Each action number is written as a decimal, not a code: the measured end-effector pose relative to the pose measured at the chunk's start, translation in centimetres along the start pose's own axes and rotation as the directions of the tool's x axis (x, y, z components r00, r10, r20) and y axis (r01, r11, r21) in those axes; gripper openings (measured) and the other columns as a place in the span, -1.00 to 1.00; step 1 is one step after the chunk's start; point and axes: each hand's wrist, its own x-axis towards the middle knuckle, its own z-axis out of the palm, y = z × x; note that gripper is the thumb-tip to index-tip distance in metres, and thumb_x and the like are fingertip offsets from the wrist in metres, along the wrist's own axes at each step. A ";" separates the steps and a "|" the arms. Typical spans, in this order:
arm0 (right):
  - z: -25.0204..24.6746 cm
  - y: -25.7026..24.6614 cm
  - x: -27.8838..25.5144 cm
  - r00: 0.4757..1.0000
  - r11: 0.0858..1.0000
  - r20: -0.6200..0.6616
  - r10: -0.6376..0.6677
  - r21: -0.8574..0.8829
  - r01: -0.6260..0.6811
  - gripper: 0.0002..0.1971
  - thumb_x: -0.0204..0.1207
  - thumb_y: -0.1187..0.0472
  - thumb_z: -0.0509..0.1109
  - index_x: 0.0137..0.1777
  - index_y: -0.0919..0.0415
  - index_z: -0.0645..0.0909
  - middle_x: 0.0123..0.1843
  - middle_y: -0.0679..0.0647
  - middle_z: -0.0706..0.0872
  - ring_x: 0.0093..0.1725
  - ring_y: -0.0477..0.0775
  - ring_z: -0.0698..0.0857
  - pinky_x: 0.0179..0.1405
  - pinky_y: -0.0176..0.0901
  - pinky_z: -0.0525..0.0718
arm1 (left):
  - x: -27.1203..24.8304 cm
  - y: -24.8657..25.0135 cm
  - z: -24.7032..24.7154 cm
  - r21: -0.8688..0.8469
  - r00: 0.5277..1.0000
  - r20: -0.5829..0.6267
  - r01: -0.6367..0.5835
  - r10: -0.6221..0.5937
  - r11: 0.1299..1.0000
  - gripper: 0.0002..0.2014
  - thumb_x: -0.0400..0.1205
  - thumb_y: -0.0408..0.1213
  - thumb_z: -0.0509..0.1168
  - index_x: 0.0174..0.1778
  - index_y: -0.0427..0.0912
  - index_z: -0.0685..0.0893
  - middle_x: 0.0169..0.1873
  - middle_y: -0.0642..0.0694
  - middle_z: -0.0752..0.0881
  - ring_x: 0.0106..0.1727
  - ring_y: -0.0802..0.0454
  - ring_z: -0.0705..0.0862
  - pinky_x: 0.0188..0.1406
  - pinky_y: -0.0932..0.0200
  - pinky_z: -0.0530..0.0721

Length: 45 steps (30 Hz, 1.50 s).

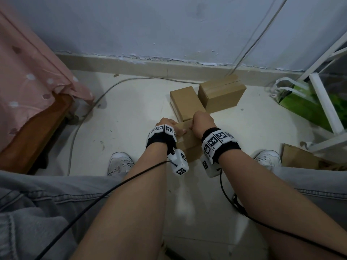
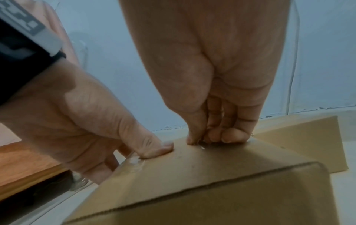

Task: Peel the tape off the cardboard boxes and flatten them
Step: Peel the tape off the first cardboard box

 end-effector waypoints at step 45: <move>-2.0 2.2 0.6 0.992 0.982 0.040 -0.118 0.152 0.111 -0.73 0.58 0.37 0.28 0.01 0.10 0.79 0.25 0.14 0.71 0.24 0.18 0.66 0.20 -0.06 0.64 | -0.4 -0.1 -0.3 -0.048 0.999 0.027 -0.021 0.022 0.999 -0.37 0.38 0.03 0.60 0.36 -0.09 0.68 0.21 -0.14 0.75 0.21 -0.19 0.71 0.23 0.00 0.67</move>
